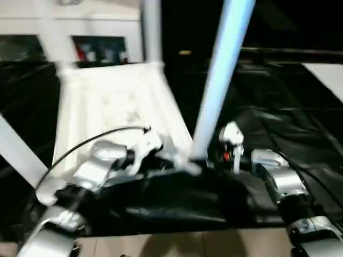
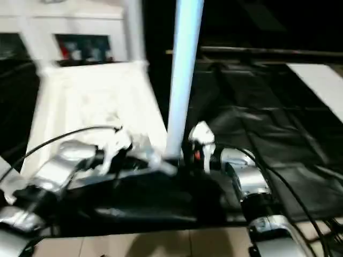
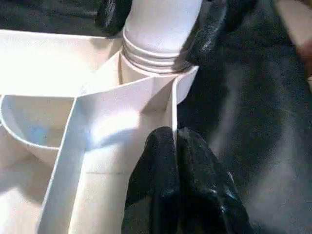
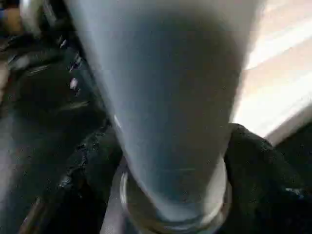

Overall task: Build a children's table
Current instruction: Rotate leg to tighten

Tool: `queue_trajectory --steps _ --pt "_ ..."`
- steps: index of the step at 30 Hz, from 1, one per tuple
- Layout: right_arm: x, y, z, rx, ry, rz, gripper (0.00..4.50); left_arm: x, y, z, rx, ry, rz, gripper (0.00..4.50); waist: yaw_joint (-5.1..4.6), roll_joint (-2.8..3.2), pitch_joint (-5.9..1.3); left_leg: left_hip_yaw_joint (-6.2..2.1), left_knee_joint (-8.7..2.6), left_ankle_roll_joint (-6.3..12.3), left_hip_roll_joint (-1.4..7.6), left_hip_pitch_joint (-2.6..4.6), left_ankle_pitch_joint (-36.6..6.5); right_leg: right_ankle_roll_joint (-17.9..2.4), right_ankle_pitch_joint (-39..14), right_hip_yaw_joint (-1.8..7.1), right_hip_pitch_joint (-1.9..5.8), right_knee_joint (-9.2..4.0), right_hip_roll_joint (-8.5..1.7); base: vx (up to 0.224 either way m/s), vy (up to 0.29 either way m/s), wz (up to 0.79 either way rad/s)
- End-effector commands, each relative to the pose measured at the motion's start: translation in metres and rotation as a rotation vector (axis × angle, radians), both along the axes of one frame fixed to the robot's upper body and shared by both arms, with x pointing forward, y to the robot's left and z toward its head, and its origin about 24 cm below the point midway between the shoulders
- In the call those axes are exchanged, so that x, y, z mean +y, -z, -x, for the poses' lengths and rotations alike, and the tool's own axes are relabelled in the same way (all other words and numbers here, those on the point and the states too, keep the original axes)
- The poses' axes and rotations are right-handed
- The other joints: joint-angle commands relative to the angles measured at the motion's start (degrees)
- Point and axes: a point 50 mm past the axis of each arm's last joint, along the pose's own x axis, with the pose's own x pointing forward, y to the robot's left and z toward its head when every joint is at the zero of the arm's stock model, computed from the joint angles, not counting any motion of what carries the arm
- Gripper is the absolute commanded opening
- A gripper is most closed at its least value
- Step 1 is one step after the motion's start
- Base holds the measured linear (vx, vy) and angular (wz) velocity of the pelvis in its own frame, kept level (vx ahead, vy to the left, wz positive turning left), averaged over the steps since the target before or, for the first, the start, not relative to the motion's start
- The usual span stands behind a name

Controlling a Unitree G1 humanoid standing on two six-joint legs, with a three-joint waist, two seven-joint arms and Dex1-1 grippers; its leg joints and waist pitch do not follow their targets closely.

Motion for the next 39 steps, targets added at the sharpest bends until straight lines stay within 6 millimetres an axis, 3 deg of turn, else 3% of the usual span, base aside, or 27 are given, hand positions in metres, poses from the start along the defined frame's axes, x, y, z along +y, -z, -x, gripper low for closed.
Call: queue_trajectory --steps 1,6,12,15,19,21,24,28,30,31,32,34,38,39 --pt "-0.006 -0.004 0.002 0.009 -0.042 0.021 3.36 -0.007 -0.008 0.006 -0.012 0.109 0.023 0.00 0.04 0.34 -3.25 0.08 -3.47 2.90 1.70 0.88 -14.9 -13.7 -12.4 1.99 3.04 -3.70 -3.49 0.000 0.000 0.00" --pt "-0.006 -0.005 0.002 0.019 -0.064 0.004 2.95 -0.001 -0.009 0.008 -0.005 0.122 0.014 0.00 0.49 0.18 -3.16 -0.07 -3.64 1.52 1.57 0.91 -16.3 -11.3 -17.4 2.11 2.96 -4.11 -3.74 0.000 0.000 0.00" --pt "0.002 0.002 0.007 0.043 -0.043 -0.030 2.64 -0.005 -0.008 0.007 -0.013 0.094 0.016 0.00 0.71 0.12 -3.35 0.02 -3.49 1.80 1.50 0.77 -13.4 -11.7 -13.2 2.13 3.04 -3.70 -3.56 0.000 0.000 0.00" --pt "0.006 0.010 0.001 0.005 0.112 -0.001 2.62 -0.011 -0.006 0.000 -0.028 0.005 0.022 0.00 0.44 -0.07 -3.14 -0.11 -3.66 0.98 1.27 0.84 -15.2 -10.9 -17.3 2.06 2.93 -4.09 -3.73 0.000 0.000 0.00" --pt "0.017 0.028 -0.013 0.004 0.495 -0.005 2.61 -0.032 -0.003 -0.018 -0.087 -0.172 0.040 0.00 -1.20 0.08 -2.79 -0.62 -3.86 -1.27 0.89 1.16 -19.9 -7.2 -28.3 1.94 2.30 -5.33 -3.88 0.000 0.000 0.00" --pt "0.028 0.031 -0.015 0.025 0.610 -0.030 2.61 -0.044 -0.003 -0.024 -0.101 -0.235 0.058 0.00 -1.86 0.06 -2.86 -0.86 -3.98 -1.50 0.80 0.88 -20.3 -6.3 -28.9 1.84 2.45 -5.48 -3.83 0.000 0.000 0.00" --pt "0.045 0.033 -0.015 0.055 0.661 -0.062 2.61 -0.061 -0.004 -0.028 -0.107 -0.281 0.088 0.00 -2.25 0.06 -2.90 -0.65 -3.73 -0.26 0.73 1.06 -21.1 -6.8 -27.5 1.97 2.08 -5.70 -3.64 0.000 0.000 0.00" --pt "0.069 0.029 -0.014 0.046 0.632 -0.108 2.61 -0.084 -0.006 -0.027 -0.104 -0.257 0.127 0.00 -2.13 0.06 -3.00 -0.64 -3.73 0.31 0.71 0.85 -20.1 -6.7 -27.0 2.00 2.24 -5.69 -3.73 0.000 0.000 0.00" --pt "0.074 0.027 -0.013 0.041 0.605 -0.125 3.30 -0.089 -0.006 -0.026 -0.102 -0.241 0.133 0.00 -2.06 0.02 -3.03 -0.61 -3.70 0.57 0.71 0.79 -19.7 -6.8 -26.3 1.99 2.32 -5.67 -3.71 0.000 0.000 0.00" --pt "0.078 0.025 -0.012 0.046 0.576 -0.141 3.30 -0.091 -0.006 -0.025 -0.104 -0.224 0.135 0.00 -2.04 0.06 -3.00 -0.58 -3.76 0.85 0.79 0.70 -19.5 -7.4 -24.9 2.07 2.38 -5.53 -3.70 0.000 0.000 0.00" --pt "0.076 0.023 -0.012 0.051 0.552 -0.144 3.30 -0.089 -0.006 -0.024 -0.108 -0.206 0.126 0.00 -2.05 0.51 -3.08 -0.56 -3.83 0.90 0.87 0.74 -19.4 -7.9 -23.2 2.09 2.45 -5.44 -3.55 0.000 0.000 0.00" --pt "0.070 0.021 -0.012 0.041 0.525 -0.133 3.67 -0.085 -0.005 -0.022 -0.105 -0.182 0.114 0.00 -1.97 0.33 -3.14 -0.55 -3.84 1.09 0.90 0.64 -18.8 -8.7 -20.8 2.13 2.67 -5.12 -3.56 0.000 0.000 0.00" --pt "0.042 0.010 -0.012 0.004 0.381 -0.121 3.77 -0.064 -0.001 -0.012 -0.066 -0.064 0.082 0.00 -1.75 0.28 -3.40 -0.50 -3.61 2.17 0.94 0.35 -17.0 -10.1 -17.5 2.19 3.22 -4.67 -3.78 0.000 0.000 0.00" --pt "0.035 0.007 -0.011 -0.002 0.336 -0.119 3.77 -0.058 0.000 -0.009 -0.060 -0.035 0.074 0.00 -1.64 0.24 -3.62 -0.33 -3.40 2.87 0.99 0.26 -15.0 -11.0 -14.2 2.27 3.42 -4.29 -3.74 0.000 0.000 0.00"
